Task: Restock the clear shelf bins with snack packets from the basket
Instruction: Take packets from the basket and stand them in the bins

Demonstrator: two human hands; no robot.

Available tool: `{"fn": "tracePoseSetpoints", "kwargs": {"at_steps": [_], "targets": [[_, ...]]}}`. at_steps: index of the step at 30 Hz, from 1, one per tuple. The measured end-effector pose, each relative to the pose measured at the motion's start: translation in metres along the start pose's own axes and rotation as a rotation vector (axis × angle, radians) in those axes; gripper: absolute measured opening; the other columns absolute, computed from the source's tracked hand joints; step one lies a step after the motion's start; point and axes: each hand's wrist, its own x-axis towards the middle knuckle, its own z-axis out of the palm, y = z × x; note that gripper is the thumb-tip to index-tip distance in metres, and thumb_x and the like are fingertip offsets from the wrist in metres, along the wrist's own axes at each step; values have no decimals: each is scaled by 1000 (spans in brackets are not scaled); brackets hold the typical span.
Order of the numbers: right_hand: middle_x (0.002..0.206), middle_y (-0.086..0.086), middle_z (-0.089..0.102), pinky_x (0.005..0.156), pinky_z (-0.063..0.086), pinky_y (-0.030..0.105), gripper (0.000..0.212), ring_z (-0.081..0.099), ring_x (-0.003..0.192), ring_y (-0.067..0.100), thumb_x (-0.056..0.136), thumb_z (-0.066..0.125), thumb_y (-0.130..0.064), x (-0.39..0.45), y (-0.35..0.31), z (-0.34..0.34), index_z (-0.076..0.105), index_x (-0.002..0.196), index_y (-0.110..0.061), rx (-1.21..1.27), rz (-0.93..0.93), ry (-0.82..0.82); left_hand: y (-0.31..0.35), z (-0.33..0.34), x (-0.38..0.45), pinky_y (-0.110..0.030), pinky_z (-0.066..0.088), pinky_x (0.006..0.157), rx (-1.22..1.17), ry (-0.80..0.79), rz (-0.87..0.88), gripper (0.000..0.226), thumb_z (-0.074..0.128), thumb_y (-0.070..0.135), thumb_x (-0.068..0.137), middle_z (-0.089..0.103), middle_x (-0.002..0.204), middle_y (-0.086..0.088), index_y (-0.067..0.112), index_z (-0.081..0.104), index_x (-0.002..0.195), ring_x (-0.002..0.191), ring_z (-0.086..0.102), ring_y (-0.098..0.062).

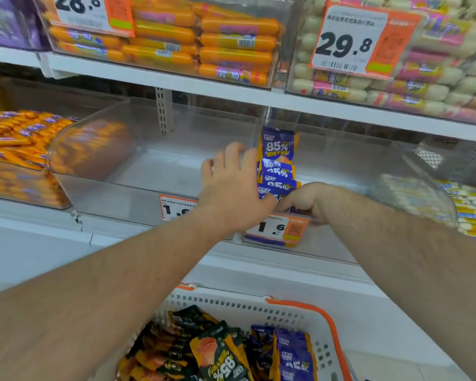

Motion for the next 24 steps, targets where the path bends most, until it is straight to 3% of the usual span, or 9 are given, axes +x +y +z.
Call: {"fn": "tracePoseSetpoints", "kwargs": {"at_steps": [2,7,9,12,13,15,19,22,24], "targets": [[98,9,76,99,51,43,45,71,98,26,67,87,-15,5,-1,0,69,107,-13,10,13,-38,2,-2,19,-43,30,97,19,83,174,75,46,55,68,45,131,-8,15,48,131,119,43,-31],[74,7,73,98,47,41,13,64,90,29,77,80,-9,19,-4,-3,69,86,-9,-14,-16,-121,17,1,79,-39,27,102,170,-144,323,58,58,40,81,45,134,-5,20,47,134,125,40,-28],[74,4,67,98,47,36,16,57,89,25,77,79,-8,24,-5,-7,64,80,-14,20,-61,-102,21,8,102,-40,33,96,253,-267,343,50,58,37,85,51,131,-5,20,48,131,121,47,-29],[76,-3,56,57,48,9,16,53,70,12,89,68,-4,21,-11,-15,58,83,-14,83,-127,-103,29,16,129,-33,37,72,375,-485,304,27,51,25,88,59,106,-4,17,54,113,96,57,-25],[76,-3,54,44,43,10,11,48,63,8,91,65,-2,18,-14,-17,61,90,-12,111,-151,-89,31,20,134,-32,37,68,412,-543,294,16,49,20,88,57,91,-2,15,54,102,84,55,-22],[88,-2,57,42,40,18,18,44,61,4,90,67,-3,22,-20,-20,63,107,-9,138,-185,-70,32,32,144,-31,41,64,457,-594,282,6,48,14,88,50,74,0,13,53,88,68,49,-18],[80,-2,67,30,35,11,18,61,52,7,84,71,0,40,-29,-21,62,83,-14,223,-172,-69,25,49,151,-33,44,68,525,-589,257,16,52,21,87,47,72,2,16,47,73,67,47,-16],[68,0,72,35,41,14,28,65,46,9,74,77,4,53,-26,-19,64,95,-11,341,-198,0,26,51,152,-32,47,69,475,-650,221,18,56,33,83,50,75,1,18,48,78,72,50,-19],[83,6,72,37,44,17,51,66,52,13,66,80,4,60,-23,-14,58,111,-7,426,-213,64,26,49,153,-31,45,68,465,-702,214,29,58,44,80,55,82,1,18,56,94,75,53,-19]]}}
